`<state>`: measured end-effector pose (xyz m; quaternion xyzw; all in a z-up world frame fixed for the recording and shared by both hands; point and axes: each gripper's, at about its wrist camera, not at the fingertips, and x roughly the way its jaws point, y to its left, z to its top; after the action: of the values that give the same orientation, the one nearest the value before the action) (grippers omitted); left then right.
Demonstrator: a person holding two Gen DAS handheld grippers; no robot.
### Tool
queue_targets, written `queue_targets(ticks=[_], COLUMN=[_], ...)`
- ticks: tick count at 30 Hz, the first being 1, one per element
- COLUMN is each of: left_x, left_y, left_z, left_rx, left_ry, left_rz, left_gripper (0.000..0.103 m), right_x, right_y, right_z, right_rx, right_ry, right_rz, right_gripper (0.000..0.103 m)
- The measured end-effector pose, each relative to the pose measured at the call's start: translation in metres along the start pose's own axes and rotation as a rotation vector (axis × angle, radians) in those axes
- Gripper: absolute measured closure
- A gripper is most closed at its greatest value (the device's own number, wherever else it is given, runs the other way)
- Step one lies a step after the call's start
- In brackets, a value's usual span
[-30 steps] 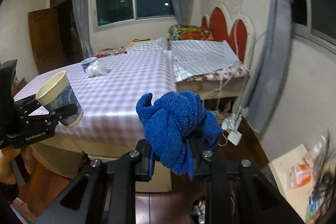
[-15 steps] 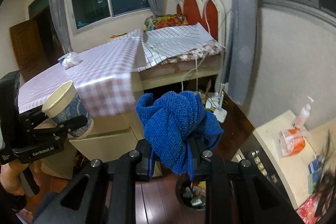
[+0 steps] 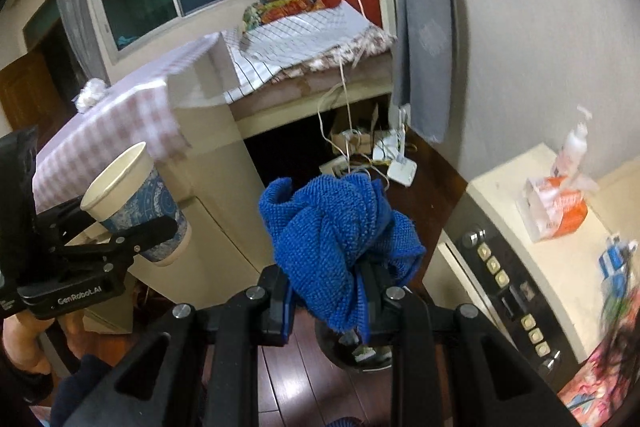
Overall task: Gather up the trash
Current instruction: 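Carry the paper cup and blue cloth off the bed over the black trash bin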
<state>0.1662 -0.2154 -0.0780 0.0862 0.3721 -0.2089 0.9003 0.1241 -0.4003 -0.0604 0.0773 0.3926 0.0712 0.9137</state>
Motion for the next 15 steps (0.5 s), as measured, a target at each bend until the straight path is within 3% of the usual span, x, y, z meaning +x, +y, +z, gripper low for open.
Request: queue_targets(ticks=[15], left_x=[0.099], left_y=[-0.024], left_z=[-0.039], left_rx=[0.014], left_ry=[0.151], left_rz=[-0.069], left_gripper=[0.041], right_x=[0.094], right_y=[-0.055], right_z=[-0.062], right_rx=[0.041], right_ry=[0.174], right_rz=[-0.001], right_gripper=[0.077])
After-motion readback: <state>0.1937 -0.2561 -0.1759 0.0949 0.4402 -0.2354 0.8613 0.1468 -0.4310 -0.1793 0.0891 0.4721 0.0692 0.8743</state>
